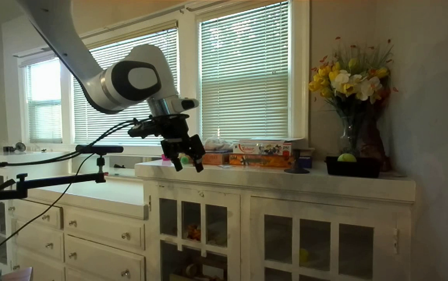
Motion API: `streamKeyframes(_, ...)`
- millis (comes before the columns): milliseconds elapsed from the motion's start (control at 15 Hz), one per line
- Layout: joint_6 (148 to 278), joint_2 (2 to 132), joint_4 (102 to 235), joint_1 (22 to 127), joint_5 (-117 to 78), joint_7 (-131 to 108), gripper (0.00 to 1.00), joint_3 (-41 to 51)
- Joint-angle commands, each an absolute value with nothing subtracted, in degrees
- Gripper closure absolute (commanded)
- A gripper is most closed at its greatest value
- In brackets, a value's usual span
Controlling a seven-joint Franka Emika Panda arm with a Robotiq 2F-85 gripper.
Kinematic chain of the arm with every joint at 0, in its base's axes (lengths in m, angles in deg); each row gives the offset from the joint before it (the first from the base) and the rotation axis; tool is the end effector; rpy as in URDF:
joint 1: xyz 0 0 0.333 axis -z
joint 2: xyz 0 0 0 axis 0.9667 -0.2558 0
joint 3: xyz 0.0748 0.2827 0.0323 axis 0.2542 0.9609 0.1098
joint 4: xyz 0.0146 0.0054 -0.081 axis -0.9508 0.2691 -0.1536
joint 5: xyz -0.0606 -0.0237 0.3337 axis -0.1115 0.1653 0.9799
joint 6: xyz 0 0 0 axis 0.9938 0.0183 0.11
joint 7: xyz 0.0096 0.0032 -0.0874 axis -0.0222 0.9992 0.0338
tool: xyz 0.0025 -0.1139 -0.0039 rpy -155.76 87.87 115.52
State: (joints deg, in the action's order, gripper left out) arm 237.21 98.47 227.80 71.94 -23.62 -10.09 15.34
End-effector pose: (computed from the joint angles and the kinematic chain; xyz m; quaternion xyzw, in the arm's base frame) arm 0.4081 0.0744 0.3808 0.9749 0.1085 0.1927 0.0246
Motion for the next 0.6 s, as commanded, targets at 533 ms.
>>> streamKeyframes(533, 242.7, 87.7, 227.8, 71.7, -16.4, -4.2, 0.00, 10.9)
